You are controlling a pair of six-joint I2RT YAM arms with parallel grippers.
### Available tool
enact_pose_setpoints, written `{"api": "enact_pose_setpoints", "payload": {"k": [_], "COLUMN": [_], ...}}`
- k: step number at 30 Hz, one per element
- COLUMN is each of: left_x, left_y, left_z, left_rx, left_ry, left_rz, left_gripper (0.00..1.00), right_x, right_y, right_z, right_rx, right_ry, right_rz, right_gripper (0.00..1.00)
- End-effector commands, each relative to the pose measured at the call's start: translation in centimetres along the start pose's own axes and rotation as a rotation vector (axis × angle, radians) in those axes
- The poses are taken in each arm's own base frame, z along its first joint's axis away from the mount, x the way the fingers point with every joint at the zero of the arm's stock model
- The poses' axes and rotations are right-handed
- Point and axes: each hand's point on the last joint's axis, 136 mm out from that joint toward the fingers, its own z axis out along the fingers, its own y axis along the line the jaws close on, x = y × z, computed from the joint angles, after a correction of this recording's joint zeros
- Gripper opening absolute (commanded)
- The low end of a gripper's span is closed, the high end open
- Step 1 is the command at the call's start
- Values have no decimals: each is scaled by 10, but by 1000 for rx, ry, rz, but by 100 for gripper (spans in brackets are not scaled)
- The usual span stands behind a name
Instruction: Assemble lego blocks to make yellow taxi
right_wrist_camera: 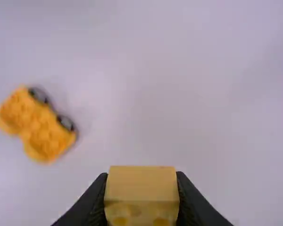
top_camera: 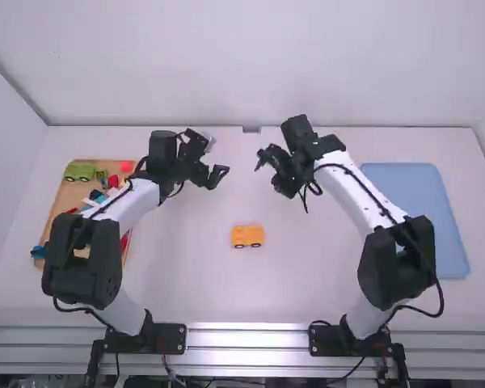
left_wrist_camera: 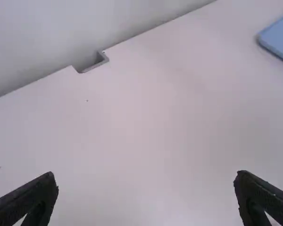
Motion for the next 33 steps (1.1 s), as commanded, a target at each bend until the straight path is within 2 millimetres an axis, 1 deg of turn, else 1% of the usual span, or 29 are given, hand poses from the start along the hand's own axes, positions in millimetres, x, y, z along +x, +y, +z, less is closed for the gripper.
{"api": "enact_pose_setpoints", "payload": {"k": [1, 3, 6, 8, 9, 10, 11, 14, 18, 19, 20, 24, 28, 30, 32, 33], "left_x": [-19, -18, -15, -15, -14, -14, -14, -16, -19, -19, -20, -20, -17, -16, -16, -15], "left_y": [8, 11, 13, 12, 12, 12, 12, 12, 12, 13, 13, 12, 10, 9, 9, 9], "left_z": [-5, -6, -6, -6, -6, -6, -6, -6, -7, -7, -8, -8, -8, -8, -8, -7], "left_rx": [-52, -71, -76, -76, -75, -75, -75, -76, -79, -79, -79, -78, -66, -64, -64, -63], "left_ry": [-22, -14, -4, -1, 1, 2, 2, -3, -13, -13, -16, -15, -6, -3, -1, 2], "left_rz": [28, 27, 23, 20, 20, 25, 27, 50, 56, 56, 58, 52, 48, 45, 44, 44], "left_gripper": [99, 99, 99, 99, 99, 99, 99, 99, 99, 97, 99, 99, 99, 99, 99, 99], "right_x": [27, 35, 47, 53, 58, 62, 62, 76, 83, 83, 84, 84, 85, 85, 85, 86], "right_y": [12, 23, 40, 46, 50, 54, 54, 69, 78, 78, 79, 79, 79, 78, 76, 74], "right_z": [20, 26, 38, 47, 55, 62, 63, 81, 94, 96, 99, 104, 106, 105, 105, 106], "right_rx": [-19, -44, -99, -114, -117, -120, -120, -135, -135, -132, -127, -119, -155, -166, -168, -167], "right_ry": [145, 175, 200, 204, 207, 208, 209, 219, 215, 212, 205, 189, 161, 144, 138, 136], "right_rz": [-212, -263, -361, -400, -408, -412, -413, -438, -453, -457, -458, -456, -450, -431, -420, -413], "right_gripper": [2, 0, 1, 1, 10, 11, 11, 11, 12, 13, 14, 15, 27, 38, 44, 51]}}
